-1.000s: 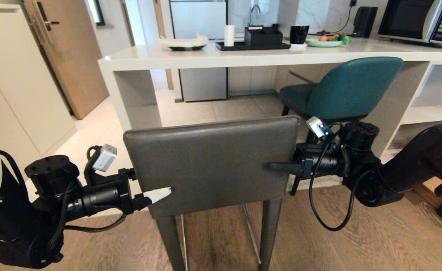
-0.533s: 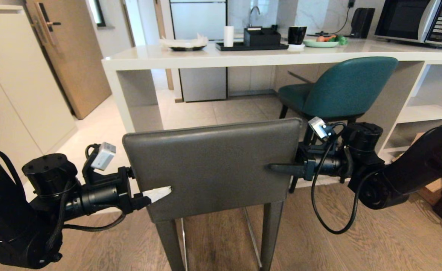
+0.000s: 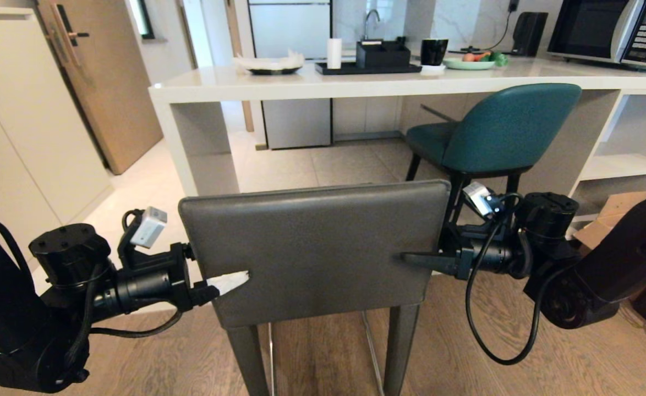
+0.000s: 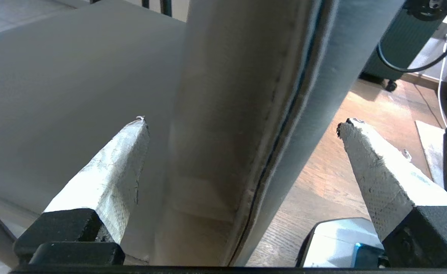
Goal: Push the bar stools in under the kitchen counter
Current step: Pull the gray chair out from under the dining table
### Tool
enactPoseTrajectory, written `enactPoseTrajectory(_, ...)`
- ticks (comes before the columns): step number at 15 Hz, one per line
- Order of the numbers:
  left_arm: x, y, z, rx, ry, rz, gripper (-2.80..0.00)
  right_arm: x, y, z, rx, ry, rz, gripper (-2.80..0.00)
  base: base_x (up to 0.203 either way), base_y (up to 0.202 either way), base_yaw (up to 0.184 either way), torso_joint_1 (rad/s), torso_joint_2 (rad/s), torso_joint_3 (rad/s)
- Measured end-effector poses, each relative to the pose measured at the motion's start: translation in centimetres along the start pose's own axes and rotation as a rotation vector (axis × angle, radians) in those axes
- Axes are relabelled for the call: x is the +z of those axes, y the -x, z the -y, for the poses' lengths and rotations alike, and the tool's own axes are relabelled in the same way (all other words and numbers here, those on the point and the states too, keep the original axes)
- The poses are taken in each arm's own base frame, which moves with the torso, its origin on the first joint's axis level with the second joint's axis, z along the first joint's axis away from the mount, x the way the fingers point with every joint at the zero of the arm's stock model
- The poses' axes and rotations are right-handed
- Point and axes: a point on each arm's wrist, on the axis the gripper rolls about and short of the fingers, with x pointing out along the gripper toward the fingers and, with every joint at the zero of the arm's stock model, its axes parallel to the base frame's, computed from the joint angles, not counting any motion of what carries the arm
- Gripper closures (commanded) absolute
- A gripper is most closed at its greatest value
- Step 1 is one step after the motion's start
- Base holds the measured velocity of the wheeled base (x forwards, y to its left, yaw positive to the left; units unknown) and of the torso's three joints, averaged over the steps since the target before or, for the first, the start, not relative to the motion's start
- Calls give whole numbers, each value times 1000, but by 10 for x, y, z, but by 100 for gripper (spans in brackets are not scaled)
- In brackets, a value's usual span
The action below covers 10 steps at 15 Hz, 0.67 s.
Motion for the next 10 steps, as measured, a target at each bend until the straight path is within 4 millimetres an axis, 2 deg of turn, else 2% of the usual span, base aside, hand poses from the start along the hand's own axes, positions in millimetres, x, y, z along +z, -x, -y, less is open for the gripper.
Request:
enactPoseTrajectory(3, 0, 7, -3, 28, 5, 2, -280, 8, 7, 6, -43, -5, 20, -280, 0, 0, 0, 0, 0, 0)
enactPoseTrajectory(7, -1, 37, -11, 128, 38, 2, -280, 23, 45, 18, -151, -23, 62, -280, 0, 0, 0, 0, 0, 0)
enactPoseTrajectory(10, -2, 52, -3, 166, 62, -5, -280, 26, 72, 15, -222, -30, 76, -280, 0, 0, 0, 0, 0, 0)
